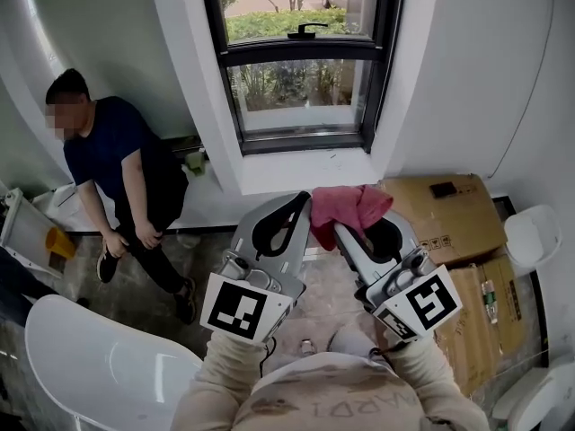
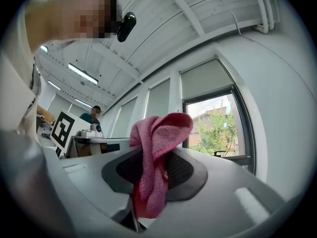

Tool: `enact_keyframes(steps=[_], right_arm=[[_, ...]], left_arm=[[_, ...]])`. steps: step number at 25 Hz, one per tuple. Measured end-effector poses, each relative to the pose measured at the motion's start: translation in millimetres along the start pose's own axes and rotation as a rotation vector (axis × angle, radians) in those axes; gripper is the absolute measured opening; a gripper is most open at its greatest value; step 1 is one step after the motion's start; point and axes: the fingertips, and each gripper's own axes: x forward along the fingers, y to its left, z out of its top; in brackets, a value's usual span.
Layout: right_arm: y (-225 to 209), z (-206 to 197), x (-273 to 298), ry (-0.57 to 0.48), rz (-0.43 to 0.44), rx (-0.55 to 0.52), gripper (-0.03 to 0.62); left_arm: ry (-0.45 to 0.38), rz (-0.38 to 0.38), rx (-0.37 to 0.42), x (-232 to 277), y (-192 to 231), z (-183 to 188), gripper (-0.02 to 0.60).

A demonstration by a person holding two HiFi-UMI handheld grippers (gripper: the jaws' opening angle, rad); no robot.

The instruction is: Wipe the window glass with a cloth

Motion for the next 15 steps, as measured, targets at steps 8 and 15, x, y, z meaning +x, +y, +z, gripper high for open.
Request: enact_keyframes(steps=[8,15], right_arm=[[-55.3,-19.7,18.9,0.009,-0.039,0.029,0.13],[-134.7,-32.7,55.2,-0.023,-0.012,0.036,0.13]], left_arm=[[0.001,-0.019,0.0,58.2,19.6,-21.6,0.001],[0.003,-0.011,0.001,139.8,45.6,-43.7,0.002]])
